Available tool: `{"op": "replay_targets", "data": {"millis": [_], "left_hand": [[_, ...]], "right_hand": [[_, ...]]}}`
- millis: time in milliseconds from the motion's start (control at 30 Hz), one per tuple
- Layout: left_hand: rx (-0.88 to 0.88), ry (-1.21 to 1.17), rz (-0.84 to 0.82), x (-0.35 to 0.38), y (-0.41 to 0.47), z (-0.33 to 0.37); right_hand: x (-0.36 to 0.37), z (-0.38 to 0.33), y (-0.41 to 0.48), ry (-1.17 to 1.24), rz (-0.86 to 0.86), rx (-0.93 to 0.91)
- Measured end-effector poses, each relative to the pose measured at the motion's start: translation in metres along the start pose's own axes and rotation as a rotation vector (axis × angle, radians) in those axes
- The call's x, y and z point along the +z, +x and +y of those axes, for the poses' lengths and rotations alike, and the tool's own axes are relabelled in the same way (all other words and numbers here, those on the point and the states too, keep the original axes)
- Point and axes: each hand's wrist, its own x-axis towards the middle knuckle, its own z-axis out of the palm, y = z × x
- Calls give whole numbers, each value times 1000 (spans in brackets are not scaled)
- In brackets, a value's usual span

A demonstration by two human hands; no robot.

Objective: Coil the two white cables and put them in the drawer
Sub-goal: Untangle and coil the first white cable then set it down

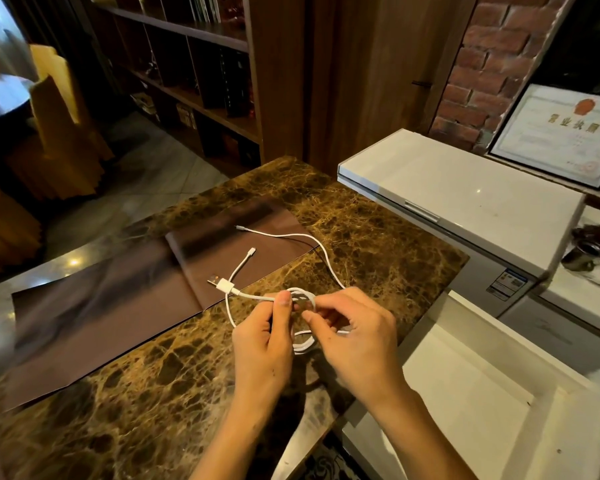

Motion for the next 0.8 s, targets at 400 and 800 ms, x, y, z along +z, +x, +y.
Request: {"op": "replay_targets", "data": {"millis": [400,800], "left_hand": [[81,-40,-104,5,-12,-2],[-60,-129,-11,-4,-8,-6]], "right_hand": [[2,17,0,391,-369,372],[-8,19,-4,1093,-127,755]]}}
